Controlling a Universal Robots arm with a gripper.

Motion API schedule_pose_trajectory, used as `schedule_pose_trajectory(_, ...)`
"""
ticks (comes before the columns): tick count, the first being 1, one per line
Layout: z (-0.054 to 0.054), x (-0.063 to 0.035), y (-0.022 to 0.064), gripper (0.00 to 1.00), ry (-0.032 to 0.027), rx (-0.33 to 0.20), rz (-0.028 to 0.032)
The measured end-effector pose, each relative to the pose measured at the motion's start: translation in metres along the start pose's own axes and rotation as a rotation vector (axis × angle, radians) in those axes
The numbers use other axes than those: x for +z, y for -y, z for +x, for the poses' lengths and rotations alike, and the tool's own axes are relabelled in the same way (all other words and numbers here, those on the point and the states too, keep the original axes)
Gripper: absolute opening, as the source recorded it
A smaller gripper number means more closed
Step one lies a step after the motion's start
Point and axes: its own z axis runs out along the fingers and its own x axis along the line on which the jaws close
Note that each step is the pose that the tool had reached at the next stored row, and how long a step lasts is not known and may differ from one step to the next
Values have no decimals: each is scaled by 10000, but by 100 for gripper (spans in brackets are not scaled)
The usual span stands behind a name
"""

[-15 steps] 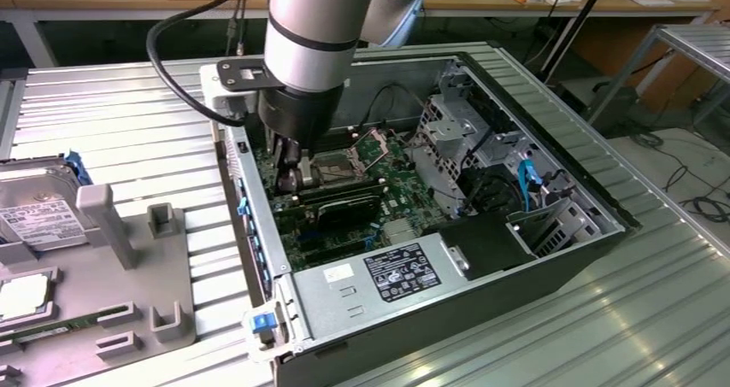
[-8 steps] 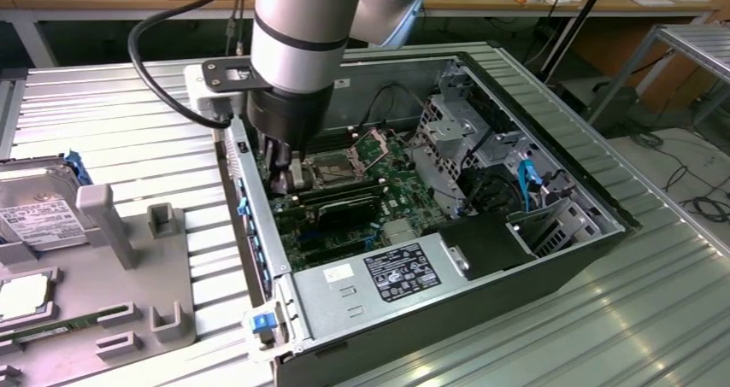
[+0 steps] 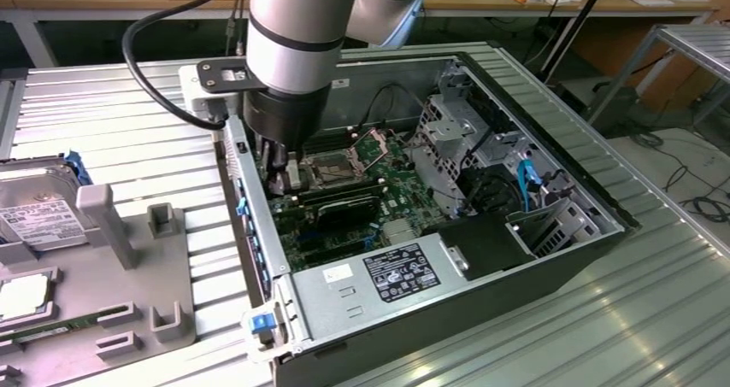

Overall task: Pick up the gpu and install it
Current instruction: 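Press down on the gpu until it lock into place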

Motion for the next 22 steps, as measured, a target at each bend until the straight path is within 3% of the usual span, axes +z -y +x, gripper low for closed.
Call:
schedule_pose_trajectory(4,1,-7,71,11,-1,-1,1)
schedule_pose_trajectory(6,7,-26,116,11,2,7,-63)
schedule_pose_trajectory(9,6,-60,115,11,5,36,-131)
schedule_pose_trajectory(11,16,-114,110,11,8,62,-214)
schedule_pose_trajectory(18,53,-142,88,11,-47,83,-227)
schedule_pose_trajectory(22,53,-131,16,11,-49,90,-178)
